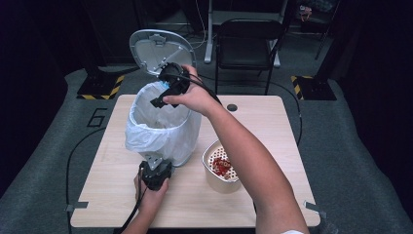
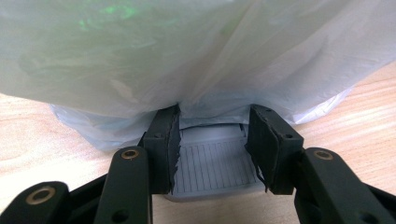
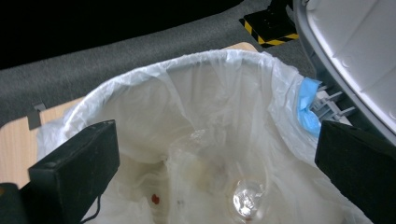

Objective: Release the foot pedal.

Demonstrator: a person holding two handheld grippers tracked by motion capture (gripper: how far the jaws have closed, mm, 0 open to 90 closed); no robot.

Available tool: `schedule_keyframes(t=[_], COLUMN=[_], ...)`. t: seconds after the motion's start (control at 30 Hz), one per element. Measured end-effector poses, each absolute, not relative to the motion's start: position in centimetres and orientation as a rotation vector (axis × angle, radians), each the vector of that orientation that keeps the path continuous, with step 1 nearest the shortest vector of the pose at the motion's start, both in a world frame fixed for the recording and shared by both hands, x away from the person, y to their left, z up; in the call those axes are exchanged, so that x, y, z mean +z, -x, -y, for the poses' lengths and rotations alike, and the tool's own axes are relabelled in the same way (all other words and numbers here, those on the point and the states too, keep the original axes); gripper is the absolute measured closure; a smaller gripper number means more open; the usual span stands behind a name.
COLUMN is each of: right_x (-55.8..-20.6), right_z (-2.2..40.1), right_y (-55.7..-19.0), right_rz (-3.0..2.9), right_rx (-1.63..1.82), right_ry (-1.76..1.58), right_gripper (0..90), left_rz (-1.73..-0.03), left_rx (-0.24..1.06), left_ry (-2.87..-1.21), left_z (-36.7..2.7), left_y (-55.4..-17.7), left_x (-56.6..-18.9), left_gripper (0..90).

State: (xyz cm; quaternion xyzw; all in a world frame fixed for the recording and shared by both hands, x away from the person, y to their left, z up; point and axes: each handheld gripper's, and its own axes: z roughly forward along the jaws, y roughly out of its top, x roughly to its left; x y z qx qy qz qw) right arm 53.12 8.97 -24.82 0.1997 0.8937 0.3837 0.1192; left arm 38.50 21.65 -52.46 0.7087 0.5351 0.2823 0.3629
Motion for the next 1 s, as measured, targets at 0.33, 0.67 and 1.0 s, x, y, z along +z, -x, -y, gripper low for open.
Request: schedule_keyframes(t=[0.33, 0.67, 1.0], right_x=[-24.7, -24.3, -24.6], right_z=[-8.7, -5.7, -0.2], right_y=[-52.3, -51.1, -49.3], right_rz=[-2.634, -2.672, -2.668], right_rx=[1.112, 1.138, 1.138], right_ry=[-0.546, -0.532, -0.515], right_gripper=[1.7, 19.4, 23.7], left_rz=[-1.378, -1.382, -1.375], left_rx=[0.726, 0.717, 0.685], left_ry=[-1.825, -1.757, -1.78], left_z=[-21.7, -21.4, -22.1], left_y=[-38.5, -38.6, -38.4], left_x=[-52.5, -52.6, -52.0], left_gripper=[54.1, 54.0, 48.4])
